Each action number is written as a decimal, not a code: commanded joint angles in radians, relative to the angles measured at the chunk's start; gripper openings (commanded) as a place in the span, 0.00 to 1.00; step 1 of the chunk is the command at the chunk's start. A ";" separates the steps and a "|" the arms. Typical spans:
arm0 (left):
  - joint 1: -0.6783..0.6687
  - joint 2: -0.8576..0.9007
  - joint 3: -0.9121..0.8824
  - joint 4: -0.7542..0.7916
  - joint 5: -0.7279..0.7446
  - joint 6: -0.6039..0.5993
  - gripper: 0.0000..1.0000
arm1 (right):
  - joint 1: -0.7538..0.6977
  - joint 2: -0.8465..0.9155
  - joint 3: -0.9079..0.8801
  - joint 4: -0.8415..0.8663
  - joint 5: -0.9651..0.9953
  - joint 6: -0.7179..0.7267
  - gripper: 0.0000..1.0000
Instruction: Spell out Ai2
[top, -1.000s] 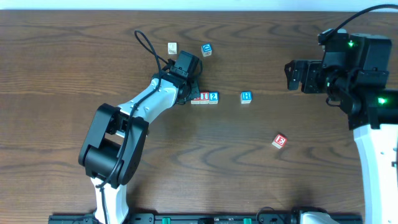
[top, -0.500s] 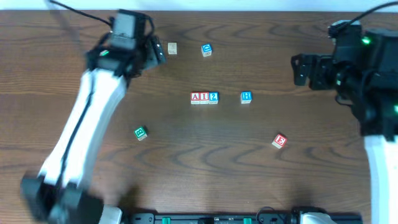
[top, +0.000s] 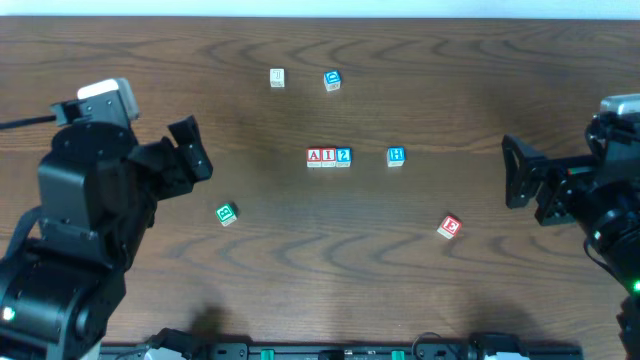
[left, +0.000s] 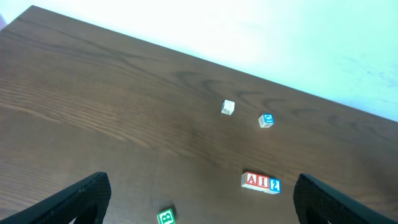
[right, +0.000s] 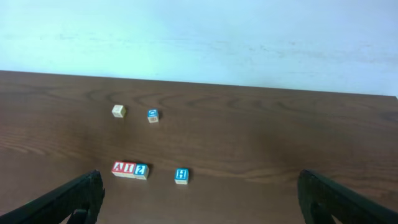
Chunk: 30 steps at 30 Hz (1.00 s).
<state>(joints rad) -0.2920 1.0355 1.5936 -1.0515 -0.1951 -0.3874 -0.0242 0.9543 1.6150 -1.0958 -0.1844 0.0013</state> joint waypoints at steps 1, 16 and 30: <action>-0.003 -0.008 -0.013 -0.014 -0.021 0.014 0.95 | -0.007 0.002 0.008 -0.003 -0.003 -0.018 0.99; -0.004 -0.018 -0.013 -0.196 -0.086 0.085 0.95 | -0.007 0.002 0.008 -0.009 -0.003 -0.018 0.99; 0.294 -0.521 -0.561 0.166 0.049 0.388 0.95 | -0.007 0.002 0.008 -0.009 -0.003 -0.018 0.99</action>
<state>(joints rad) -0.0399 0.5747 1.1313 -0.9096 -0.2165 -0.0879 -0.0242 0.9550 1.6154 -1.1042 -0.1844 -0.0055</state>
